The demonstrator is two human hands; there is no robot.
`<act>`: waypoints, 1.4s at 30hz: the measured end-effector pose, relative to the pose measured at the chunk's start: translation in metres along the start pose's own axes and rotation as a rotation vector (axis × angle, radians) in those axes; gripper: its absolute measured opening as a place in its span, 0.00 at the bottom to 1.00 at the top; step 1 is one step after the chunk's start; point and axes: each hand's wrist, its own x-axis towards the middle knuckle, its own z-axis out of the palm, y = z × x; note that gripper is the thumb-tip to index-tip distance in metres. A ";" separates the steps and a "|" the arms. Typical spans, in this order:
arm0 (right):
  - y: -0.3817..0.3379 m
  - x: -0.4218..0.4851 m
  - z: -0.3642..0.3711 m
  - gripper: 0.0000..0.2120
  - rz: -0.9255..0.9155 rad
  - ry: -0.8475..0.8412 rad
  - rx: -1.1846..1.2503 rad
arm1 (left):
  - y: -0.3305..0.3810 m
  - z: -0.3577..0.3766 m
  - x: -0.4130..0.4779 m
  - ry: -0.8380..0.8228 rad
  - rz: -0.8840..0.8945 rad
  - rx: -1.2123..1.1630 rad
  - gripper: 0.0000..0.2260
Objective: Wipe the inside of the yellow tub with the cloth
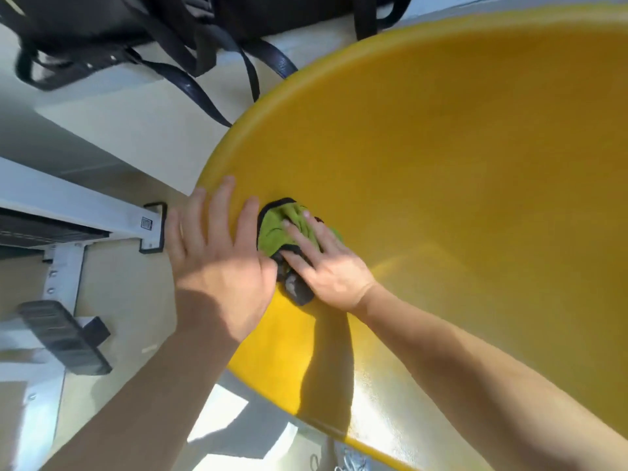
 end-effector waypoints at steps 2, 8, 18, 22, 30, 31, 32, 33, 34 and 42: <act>0.046 0.006 -0.017 0.14 -0.182 -0.033 -0.174 | 0.016 0.007 -0.007 -0.061 -0.004 0.012 0.28; 0.183 -0.039 -0.098 0.15 0.038 0.036 -0.653 | 0.079 0.031 0.002 -0.232 0.078 -0.059 0.33; 0.181 -0.300 -0.168 0.25 0.916 -0.235 -0.594 | 0.149 0.039 0.026 -0.306 0.208 -0.161 0.35; 0.206 -0.250 -0.165 0.23 0.748 -0.137 -0.594 | 0.151 0.042 0.035 -0.275 0.211 -0.176 0.34; 0.198 -0.052 -0.177 0.16 0.487 0.192 -0.607 | 0.107 0.007 0.060 -0.201 0.083 -0.250 0.34; 0.187 -0.029 -0.175 0.18 0.463 0.199 -0.585 | 0.095 -0.002 0.063 -0.169 0.049 -0.268 0.33; 0.174 -0.008 -0.174 0.20 0.435 0.205 -0.557 | 0.082 -0.011 0.064 -0.124 0.015 -0.290 0.33; 0.158 0.014 -0.172 0.21 0.402 0.207 -0.526 | 0.068 -0.020 0.065 -0.074 -0.021 -0.315 0.33; 0.141 0.036 -0.171 0.22 0.362 0.200 -0.494 | 0.054 -0.027 0.064 -0.030 -0.061 -0.339 0.33; 0.016 0.132 -0.147 0.13 0.009 0.066 -0.154 | -0.026 -0.034 0.034 -0.038 -0.548 -0.711 0.33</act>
